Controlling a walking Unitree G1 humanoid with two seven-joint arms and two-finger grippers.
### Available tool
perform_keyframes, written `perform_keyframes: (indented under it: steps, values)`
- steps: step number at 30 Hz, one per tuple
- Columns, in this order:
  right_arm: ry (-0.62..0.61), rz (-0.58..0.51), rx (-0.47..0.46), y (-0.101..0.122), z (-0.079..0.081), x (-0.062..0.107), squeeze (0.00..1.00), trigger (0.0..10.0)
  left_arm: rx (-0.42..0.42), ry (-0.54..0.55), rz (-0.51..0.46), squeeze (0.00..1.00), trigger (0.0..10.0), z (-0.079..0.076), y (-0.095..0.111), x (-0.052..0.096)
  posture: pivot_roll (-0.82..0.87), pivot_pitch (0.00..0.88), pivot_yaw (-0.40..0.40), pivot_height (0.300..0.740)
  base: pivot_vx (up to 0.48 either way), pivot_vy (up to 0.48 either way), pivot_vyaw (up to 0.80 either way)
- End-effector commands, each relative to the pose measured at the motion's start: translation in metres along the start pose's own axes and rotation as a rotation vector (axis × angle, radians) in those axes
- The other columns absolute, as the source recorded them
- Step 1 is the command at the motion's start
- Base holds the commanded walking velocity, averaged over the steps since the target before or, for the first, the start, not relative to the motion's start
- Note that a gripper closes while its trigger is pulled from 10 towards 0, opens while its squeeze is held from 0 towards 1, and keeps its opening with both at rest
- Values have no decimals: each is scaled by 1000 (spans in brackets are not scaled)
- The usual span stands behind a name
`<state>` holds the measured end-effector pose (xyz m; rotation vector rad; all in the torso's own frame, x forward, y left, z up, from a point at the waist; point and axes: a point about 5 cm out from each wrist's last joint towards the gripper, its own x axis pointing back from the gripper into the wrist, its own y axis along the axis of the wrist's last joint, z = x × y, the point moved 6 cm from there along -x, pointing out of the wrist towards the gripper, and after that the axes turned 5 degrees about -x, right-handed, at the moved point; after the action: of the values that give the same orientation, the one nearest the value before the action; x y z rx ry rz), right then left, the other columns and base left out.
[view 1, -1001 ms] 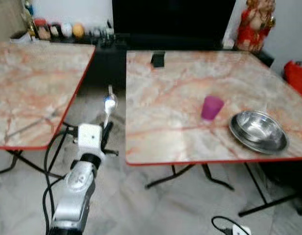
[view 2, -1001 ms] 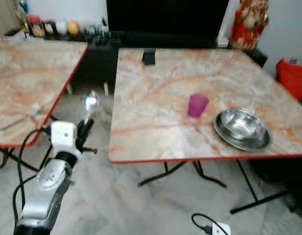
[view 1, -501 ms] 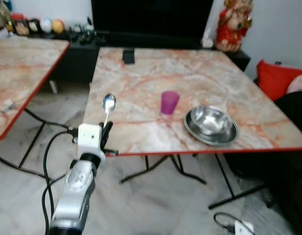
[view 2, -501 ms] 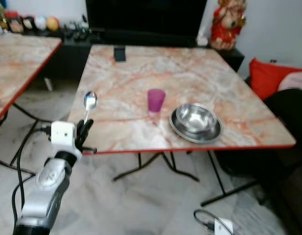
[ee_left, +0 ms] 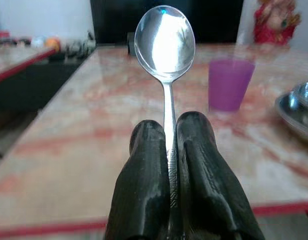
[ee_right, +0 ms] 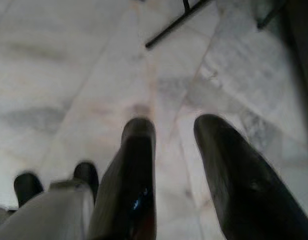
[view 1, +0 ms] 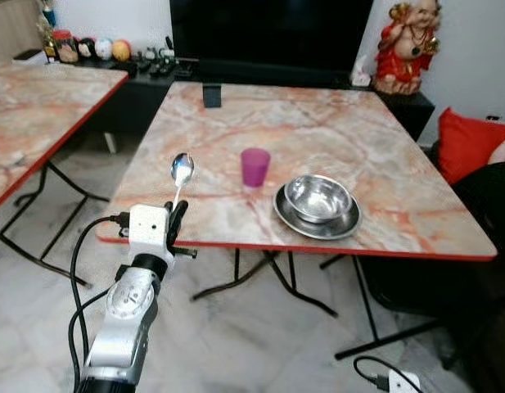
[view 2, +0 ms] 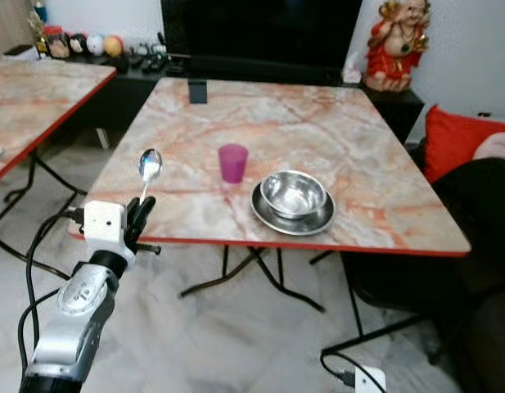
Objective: Setting the table
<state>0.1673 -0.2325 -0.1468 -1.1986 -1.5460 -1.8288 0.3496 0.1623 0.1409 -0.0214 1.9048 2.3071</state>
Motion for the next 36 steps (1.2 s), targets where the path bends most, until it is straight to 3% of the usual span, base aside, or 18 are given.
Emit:
perform_keyframes:
  steps: [1,10,18,28,36]
  values:
    - [-14,-10,-18,3,-5,0,0,10000,-18,-5,-20,0,10000,-2,7,-2,88,0,-95,740,0,-379,0]
    - [-19,-13,-37,2,-5,0,0,10000,-42,-34,-15,0,10000,-3,6,-3,90,0,-46,740,0,-377,0]
    - [-15,-16,-84,-1,3,0,0,10000,-73,-61,-21,0,10000,5,10,-11,64,0,2,740,0,-376,0]
    - [-15,-16,-93,0,4,0,0,10000,-68,-72,-36,0,10000,-4,14,-16,64,0,-11,740,0,-377,0]
    - [-13,-20,-78,3,2,0,0,10000,-71,-44,-38,0,10000,3,12,-16,83,0,-38,740,0,-376,0]
